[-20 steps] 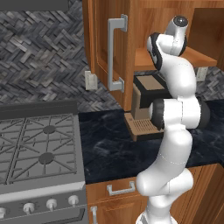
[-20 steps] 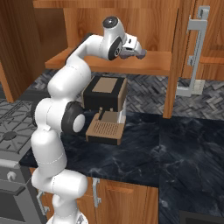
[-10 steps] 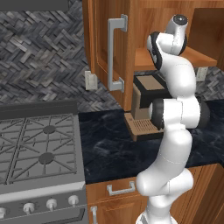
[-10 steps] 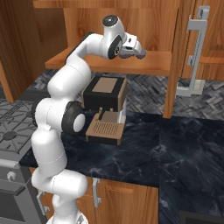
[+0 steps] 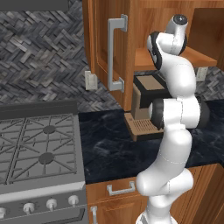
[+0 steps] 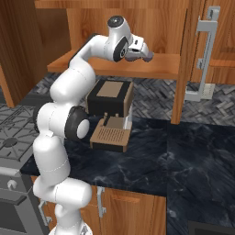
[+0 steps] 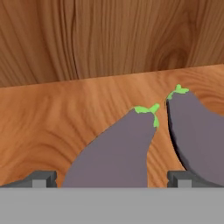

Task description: Pick the eggplants from the cabinet and place them in one bowl. Pick the potato from the sink and place it in the other bowl.

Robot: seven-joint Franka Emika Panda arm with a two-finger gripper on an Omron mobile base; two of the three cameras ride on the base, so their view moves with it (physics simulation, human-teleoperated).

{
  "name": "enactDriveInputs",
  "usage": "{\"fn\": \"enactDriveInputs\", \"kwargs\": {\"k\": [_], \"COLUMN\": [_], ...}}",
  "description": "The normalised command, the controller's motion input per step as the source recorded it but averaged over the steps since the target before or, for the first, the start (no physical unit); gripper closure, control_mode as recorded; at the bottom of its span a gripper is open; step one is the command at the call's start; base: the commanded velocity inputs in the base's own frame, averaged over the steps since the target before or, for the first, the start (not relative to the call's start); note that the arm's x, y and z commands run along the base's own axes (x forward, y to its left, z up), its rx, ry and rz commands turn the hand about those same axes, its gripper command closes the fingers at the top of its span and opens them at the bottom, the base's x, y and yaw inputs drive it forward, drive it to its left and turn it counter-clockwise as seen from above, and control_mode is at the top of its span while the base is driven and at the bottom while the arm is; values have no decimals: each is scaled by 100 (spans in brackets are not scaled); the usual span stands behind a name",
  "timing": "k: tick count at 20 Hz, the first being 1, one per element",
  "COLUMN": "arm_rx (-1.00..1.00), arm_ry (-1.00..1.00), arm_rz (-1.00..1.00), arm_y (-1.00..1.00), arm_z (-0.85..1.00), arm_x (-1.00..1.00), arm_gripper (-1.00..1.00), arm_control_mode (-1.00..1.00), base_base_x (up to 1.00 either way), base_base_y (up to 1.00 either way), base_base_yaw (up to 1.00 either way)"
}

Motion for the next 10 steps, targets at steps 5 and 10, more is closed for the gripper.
{"fn": "enactDriveInputs", "kwargs": {"k": [5, 10], "arm_rx": [0, 0], "arm_ry": [0, 0], "arm_rz": [0, 0], "arm_y": [0, 0], "arm_z": [0, 0], "arm_x": [0, 0], "arm_gripper": [100, 100], "arm_control_mode": [-100, -100], "base_base_x": [0, 0], "base_base_y": [0, 0], "base_base_yaw": [0, 0]}}
